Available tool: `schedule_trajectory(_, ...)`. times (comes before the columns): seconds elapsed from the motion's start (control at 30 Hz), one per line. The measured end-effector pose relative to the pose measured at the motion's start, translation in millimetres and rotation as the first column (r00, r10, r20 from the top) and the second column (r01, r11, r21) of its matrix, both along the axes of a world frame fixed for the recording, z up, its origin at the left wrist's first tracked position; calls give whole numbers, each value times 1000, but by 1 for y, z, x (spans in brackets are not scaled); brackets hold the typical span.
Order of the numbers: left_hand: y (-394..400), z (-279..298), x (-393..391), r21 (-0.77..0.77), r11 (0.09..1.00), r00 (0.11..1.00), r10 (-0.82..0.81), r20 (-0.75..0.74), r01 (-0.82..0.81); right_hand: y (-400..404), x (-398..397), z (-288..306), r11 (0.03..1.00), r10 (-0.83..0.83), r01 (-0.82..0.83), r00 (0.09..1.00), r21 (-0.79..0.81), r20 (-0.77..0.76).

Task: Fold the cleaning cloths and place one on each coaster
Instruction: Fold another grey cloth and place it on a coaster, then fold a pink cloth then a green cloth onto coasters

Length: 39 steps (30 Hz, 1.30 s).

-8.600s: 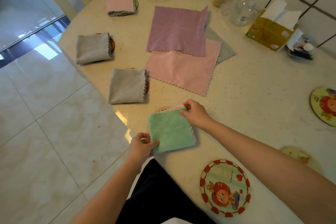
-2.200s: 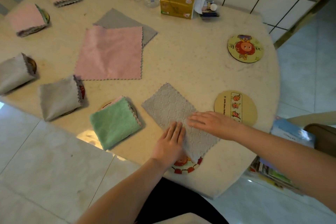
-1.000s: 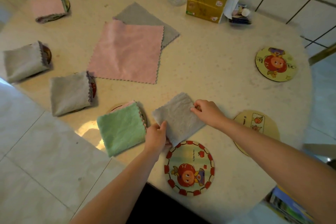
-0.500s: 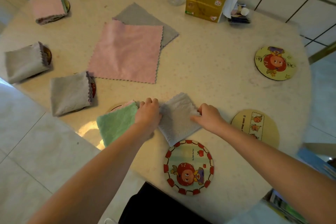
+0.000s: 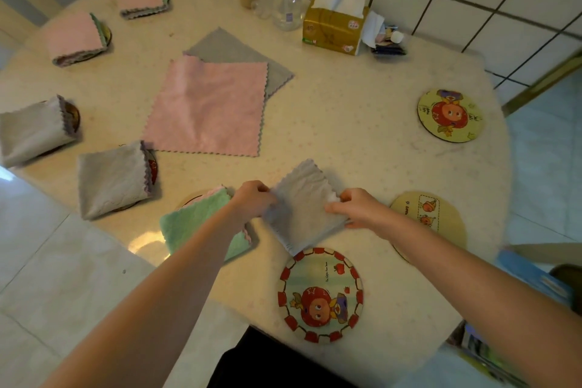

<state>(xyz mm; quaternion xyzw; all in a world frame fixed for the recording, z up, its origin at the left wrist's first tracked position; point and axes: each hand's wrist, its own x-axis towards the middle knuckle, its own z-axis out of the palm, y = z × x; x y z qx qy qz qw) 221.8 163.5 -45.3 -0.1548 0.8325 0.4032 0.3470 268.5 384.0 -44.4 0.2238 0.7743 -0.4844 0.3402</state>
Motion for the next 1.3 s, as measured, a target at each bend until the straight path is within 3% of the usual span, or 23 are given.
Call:
schedule_trajectory(0.1,-3,15,12,314,927,979,184,91,-204,13,20,17,965,-219,213,975,-152,-22)
schedule_trajectory(0.27,-5,27,54,489,845,971,133,197,-215,28,71,35,943,-257,241,965,-230,-43)
schedule_trajectory(0.5,-14,0,123,420,893,972,73,223,-163,24,153,12,952,-236,239,971,-192,39)
schedule_trajectory(0.8,-11,-22,145,232,968,996,94,11,-94,8,193,-17,976,-220,220,976,-4,3)
schedule_trajectory(0.9,-10,-26,143,74,995,989,-51,-138,62,5,195,-18,983,-146,148,989,107,-24)
schedule_trajectory(1.0,-13,-26,139,-121,963,923,-267,-278,242,8,190,-16,954,45,-34,999,298,-29)
schedule_trajectory(1.1,-22,-18,124,-194,923,848,-382,-367,332,18,165,-2,895,96,-49,992,444,-84)
schedule_trajectory(1.3,-48,-5,73,-194,944,825,-328,-461,267,-5,98,25,861,295,-119,909,495,-294)
